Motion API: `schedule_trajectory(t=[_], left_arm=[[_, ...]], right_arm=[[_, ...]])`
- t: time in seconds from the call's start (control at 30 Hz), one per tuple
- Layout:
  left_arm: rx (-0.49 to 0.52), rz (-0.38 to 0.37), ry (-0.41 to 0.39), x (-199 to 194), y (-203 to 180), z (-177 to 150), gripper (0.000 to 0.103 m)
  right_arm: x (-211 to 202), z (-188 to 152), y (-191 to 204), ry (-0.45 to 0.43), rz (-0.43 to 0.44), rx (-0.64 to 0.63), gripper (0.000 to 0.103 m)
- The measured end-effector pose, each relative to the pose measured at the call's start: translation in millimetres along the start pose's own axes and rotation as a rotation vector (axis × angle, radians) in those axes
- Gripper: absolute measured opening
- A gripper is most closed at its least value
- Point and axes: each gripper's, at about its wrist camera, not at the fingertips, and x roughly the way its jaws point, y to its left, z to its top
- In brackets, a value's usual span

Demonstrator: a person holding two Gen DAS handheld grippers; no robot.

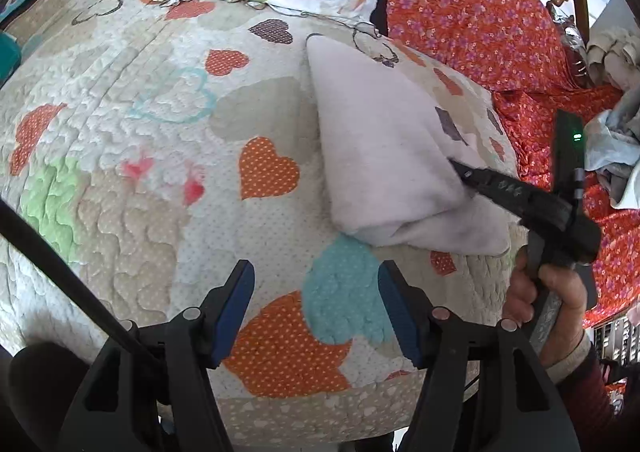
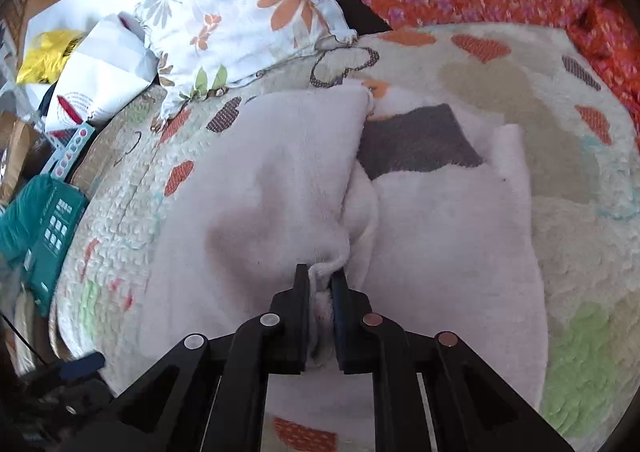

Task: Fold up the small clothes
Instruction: 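Grasp the folded bundle with the right gripper and fold it lengthwise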

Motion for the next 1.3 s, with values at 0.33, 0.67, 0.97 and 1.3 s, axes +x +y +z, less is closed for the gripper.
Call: schedule_trajectory(t=[0.33, 0.67, 0.97, 1.3], left_arm=[[0.019, -0.029, 0.031, 16.8, -14.6, 3.5, 0.063], [0.063, -0.042, 0.03, 35.4, -47.4, 28.0, 0.065], [0.042, -0.046, -0.001, 66.9, -53.3, 76.0, 0.076], [0.094, -0.017, -0.037, 70.1, -61.2, 84.1, 0.076]], right_arm=[[-94.6, -32.5, -59.9, -0.148, -0.161, 0.093, 0.008], [-108.5, -31.8, -89.4, -0.144, -0.118, 0.103, 0.028], [-41.1, 45.1, -99.4, -0.079, -0.07, 0.123, 0.049], [16.0, 90.9, -106.7, -0.02, -0.07, 0.135, 0.007]])
